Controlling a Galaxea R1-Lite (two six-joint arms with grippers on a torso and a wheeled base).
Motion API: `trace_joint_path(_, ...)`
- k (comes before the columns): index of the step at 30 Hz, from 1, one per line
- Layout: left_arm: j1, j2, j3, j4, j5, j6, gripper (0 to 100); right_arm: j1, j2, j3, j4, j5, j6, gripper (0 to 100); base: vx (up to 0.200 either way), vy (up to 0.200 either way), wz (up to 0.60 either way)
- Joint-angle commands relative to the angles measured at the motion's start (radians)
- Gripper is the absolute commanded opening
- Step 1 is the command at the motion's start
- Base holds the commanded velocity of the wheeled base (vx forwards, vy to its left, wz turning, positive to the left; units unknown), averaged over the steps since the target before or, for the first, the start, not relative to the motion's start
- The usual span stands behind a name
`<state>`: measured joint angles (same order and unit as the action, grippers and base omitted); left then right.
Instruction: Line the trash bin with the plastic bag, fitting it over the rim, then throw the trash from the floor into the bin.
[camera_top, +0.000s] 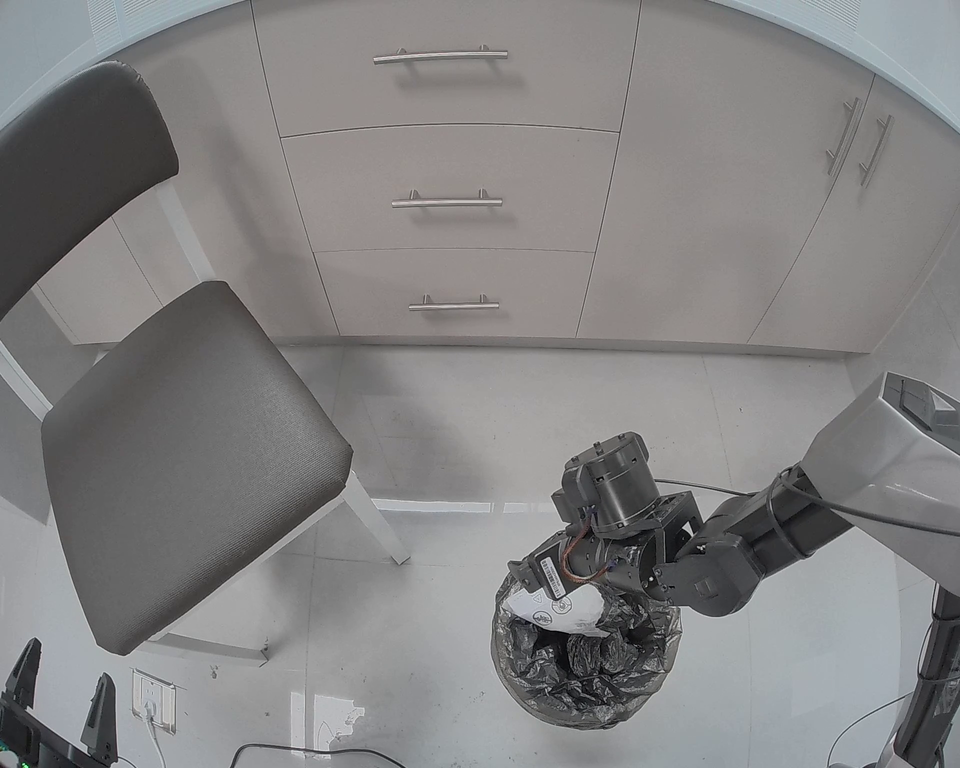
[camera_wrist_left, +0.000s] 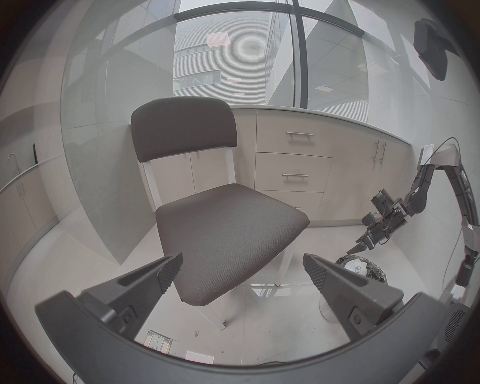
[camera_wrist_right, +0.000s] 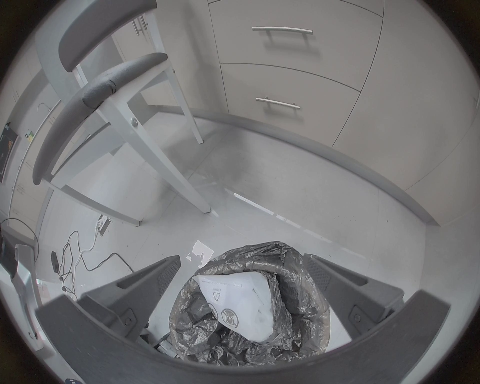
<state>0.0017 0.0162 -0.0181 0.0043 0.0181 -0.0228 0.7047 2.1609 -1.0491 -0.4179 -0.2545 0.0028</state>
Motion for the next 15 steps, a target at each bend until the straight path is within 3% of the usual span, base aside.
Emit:
trace_joint_path(1,0.000,-0.016,0.017,0.000,0.000,0.000,100,0.004,-0.006,0.021,-0.038,0.001,-0.004,100,0.000,0.000,0.00)
trace_joint_path(11,0.000,-0.016,0.018,0.000,0.000,0.000,100,0.006,0.001,0.034,-0.067,0.001,-0.006,100,0.000,0.000,0.00)
trace_joint_path(12,0.000,-0.016,0.018,0.000,0.000,0.000,100,0.006,0.001,0.034,-0.067,0.001,-0.006,0,0.000,0.000,0.00)
trace_joint_path(15,0.000,-0.016,0.017,0.000,0.000,0.000,100,0.007,0.001,0.034,-0.067,0.001,-0.006,0,0.000,0.000,0.00)
